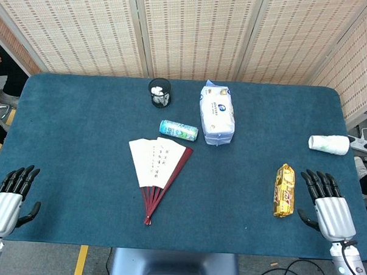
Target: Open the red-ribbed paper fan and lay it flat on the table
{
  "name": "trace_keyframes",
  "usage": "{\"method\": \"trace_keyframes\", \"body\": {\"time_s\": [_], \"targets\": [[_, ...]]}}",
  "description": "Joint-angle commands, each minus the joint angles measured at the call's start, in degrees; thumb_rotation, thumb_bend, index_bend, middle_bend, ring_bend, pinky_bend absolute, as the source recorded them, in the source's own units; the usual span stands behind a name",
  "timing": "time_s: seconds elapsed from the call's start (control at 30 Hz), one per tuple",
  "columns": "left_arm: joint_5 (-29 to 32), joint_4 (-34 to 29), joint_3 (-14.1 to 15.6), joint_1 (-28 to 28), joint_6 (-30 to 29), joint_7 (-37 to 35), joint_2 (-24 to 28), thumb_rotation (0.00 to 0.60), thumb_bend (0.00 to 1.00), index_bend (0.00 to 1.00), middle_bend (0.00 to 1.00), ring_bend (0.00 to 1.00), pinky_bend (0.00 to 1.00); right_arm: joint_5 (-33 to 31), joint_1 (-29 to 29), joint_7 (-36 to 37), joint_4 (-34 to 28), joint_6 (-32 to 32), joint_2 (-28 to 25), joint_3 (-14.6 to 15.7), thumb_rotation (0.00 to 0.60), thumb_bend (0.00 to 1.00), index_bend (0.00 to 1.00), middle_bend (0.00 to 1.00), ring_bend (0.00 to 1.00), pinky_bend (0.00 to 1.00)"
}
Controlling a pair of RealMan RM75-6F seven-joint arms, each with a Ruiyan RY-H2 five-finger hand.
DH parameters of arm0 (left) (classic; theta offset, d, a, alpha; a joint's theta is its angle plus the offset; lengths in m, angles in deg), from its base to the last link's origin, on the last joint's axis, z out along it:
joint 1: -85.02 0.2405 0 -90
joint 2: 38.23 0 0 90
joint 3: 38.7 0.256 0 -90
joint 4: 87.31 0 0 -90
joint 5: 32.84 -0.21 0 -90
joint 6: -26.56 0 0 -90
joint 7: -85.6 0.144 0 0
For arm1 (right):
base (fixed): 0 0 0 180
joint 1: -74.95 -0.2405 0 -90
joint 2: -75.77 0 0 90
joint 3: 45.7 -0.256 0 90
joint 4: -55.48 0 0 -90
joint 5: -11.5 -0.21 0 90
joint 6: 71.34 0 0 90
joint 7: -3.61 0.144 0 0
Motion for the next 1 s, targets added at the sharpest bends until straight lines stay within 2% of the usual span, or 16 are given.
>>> {"method": "trace_keyframes", "body": {"time_s": [0.03, 0.17, 0.3, 0.37, 0.5, 0.73, 1.0], "targets": [[0.21, 0.14, 0.29, 0.4, 0.89, -0.54, -0.2, 0.6, 0.39, 0.0, 0.0, 0.0, 0.08, 0.59, -0.4, -0.25, 0.35, -0.63, 0.66, 0.25, 0.6, 0.18, 0.0, 0.03, 0.0, 0.03], [-0.14, 0.04, 0.24, 0.64, 0.15, -1.04, 0.06, 0.6, 0.39, 0.0, 0.0, 0.0, 0.08, 2.66, -1.77, 0.09, 1.29, -1.53, 2.78, 0.45, 0.6, 0.18, 0.0, 0.03, 0.0, 0.03], [0.18, 0.67, 0.3, 0.49, 0.8, -1.6, -0.06, 0.6, 0.39, 0.0, 0.0, 0.0, 0.08, 7.09, -6.37, -2.26, 2.07, -4.55, 5.54, -0.54, 0.6, 0.18, 0.01, 0.03, 0.0, 0.03], [0.44, 0.64, 0.46, 0.36, 1.47, -1.56, 0.0, 0.6, 0.39, 0.0, 0.0, 0.0, 0.08, 9.22, -9.84, -6.23, 3.12, -7.02, 7.85, -1.94, 0.6, 0.18, 0.04, 0.03, 0.0, 0.04], [0.75, 0.32, 0.35, 0.12, 1.98, -1.11, 0.11, 0.6, 0.39, 0.0, 0.0, 0.0, 0.08, 9.34, -16.29, -10.43, 4.73, -13.37, 13.75, -4.77, 0.6, 0.18, 0.14, 0.03, 0.0, 0.05], [2.0, 0.46, 0.13, -0.38, 3.49, -1.41, 0.16, 0.6, 0.39, 0.0, 0.0, 0.0, 0.08, 9.21, -27.28, -11.02, 15.0, -23.03, 26.06, -7.38, 0.6, 0.18, 0.26, 0.03, 0.0, 0.05], [3.36, -0.33, 0.0, -0.97, 5.34, -1.73, 0.88, 0.6, 0.39, 0.0, 0.0, 0.0, 0.08, 8.28, -33.92, -8.68, 25.56, -26.19, 36.43, -7.94, 0.6, 0.18, 0.31, 0.04, 0.0, 0.05]]}}
